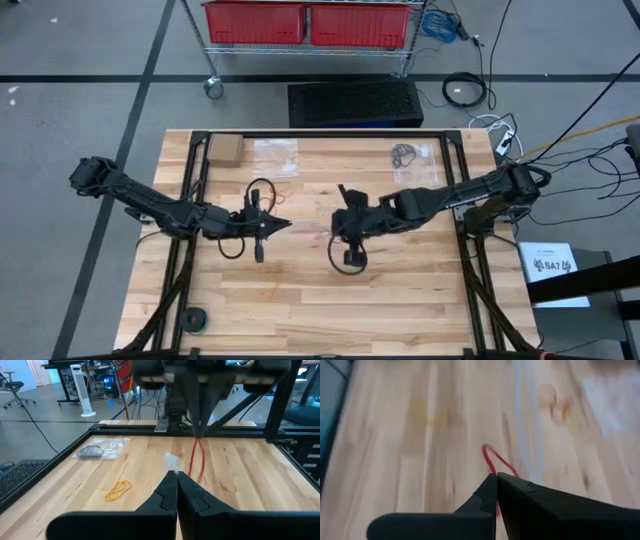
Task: Sort rubber bands
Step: Put the right red rubber band into the bottom right transparent zip lock bag
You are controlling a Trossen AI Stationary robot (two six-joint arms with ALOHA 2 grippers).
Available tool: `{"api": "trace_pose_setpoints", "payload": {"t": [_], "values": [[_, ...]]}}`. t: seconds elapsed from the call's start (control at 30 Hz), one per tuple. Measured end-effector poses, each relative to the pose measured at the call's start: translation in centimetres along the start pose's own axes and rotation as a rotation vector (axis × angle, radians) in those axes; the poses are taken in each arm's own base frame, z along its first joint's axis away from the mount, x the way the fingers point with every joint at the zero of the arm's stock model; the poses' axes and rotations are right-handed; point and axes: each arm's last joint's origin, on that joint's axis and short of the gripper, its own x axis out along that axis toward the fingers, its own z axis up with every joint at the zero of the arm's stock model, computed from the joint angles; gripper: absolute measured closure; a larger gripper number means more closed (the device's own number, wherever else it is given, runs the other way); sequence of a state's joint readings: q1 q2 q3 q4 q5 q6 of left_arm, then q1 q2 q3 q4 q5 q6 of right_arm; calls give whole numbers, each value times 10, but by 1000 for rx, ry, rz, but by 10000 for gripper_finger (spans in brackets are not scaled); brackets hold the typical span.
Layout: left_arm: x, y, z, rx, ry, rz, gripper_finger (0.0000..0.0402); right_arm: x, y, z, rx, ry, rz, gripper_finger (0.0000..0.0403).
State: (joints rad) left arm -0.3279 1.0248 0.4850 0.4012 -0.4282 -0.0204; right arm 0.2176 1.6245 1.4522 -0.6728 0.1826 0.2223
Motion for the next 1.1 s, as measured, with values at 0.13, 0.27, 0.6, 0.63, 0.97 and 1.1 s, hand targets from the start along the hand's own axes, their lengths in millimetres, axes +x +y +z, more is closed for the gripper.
{"api": "trace_pose_setpoints", "payload": {"t": [0.13, 0.27, 0.6, 0.63, 0.97, 1.1], "values": [[0, 0, 0, 0, 0, 2, 402, -1, 11, -17, 31, 102, -54, 403], [0, 0, 0, 0, -1, 13, 402, 7, 25, -40, 16, 178, -52, 403], [0, 1, 0, 1, -1, 21, 402, 51, 15, -102, 61, 238, -126, 403], [0, 1, 0, 1, 0, 20, 402, 54, 10, -108, 64, 245, -153, 403], [0, 1, 0, 1, -1, 28, 402, 74, -13, -170, 248, 388, -224, 403], [0, 1, 0, 0, -1, 29, 402, 75, 6, -167, 296, 343, -59, 403]]}}
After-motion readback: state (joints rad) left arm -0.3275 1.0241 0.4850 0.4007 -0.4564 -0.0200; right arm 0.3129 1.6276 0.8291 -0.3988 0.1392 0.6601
